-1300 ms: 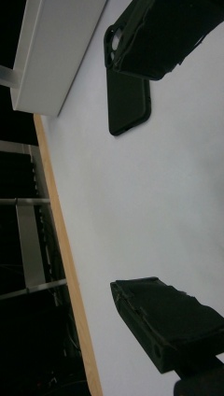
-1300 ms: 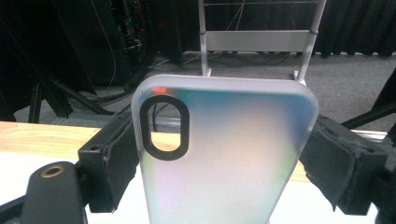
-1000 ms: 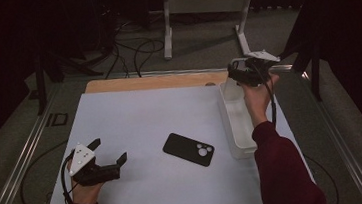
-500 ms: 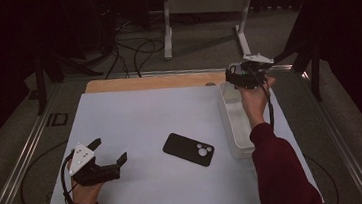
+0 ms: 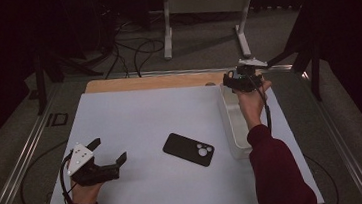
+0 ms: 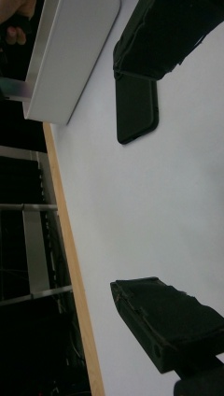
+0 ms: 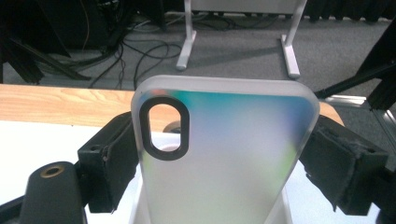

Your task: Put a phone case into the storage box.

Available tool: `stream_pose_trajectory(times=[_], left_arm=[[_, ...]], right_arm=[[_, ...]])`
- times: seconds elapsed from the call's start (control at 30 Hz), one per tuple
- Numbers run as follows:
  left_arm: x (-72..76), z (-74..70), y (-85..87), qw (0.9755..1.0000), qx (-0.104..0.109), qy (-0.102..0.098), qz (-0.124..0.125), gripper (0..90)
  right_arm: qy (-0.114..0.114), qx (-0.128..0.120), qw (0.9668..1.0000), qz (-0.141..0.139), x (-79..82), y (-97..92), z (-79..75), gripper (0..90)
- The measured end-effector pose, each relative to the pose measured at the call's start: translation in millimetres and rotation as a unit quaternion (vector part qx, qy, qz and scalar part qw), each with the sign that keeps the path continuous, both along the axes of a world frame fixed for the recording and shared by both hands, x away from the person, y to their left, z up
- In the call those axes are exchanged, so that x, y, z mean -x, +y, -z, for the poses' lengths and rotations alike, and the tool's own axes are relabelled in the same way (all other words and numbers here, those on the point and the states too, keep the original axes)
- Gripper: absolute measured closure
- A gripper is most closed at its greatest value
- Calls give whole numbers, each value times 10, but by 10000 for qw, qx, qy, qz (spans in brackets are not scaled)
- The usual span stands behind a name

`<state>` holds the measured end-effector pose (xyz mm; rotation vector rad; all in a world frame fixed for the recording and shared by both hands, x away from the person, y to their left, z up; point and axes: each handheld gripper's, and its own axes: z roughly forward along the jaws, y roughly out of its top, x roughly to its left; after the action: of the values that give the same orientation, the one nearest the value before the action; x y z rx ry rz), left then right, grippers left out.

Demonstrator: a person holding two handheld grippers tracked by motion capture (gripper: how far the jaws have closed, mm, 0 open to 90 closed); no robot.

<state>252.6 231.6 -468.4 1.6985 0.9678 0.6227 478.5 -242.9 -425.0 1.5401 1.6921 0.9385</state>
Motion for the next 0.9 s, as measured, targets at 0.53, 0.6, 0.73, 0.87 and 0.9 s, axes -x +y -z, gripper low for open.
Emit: stream_pose_trajectory(times=[0.53,0.6,0.73,0.87,0.9], left_arm=[[6,-7,7,10000,29,-12,2,0],[7,-8,8,10000,30,-12,-1,0],[8,-10,11,10000,30,-14,3,0],[7,-9,10,10000,30,-9,0,0],[7,-9,10,10000,30,-9,0,0]], right_arm=[[422,103,9990,50,-65,27,172,163],[473,150,9988,25,-72,24,186,163],[523,109,9985,68,-86,9,208,163],[509,122,9986,31,-94,5,212,161],[502,113,9987,17,-100,1,215,161]])
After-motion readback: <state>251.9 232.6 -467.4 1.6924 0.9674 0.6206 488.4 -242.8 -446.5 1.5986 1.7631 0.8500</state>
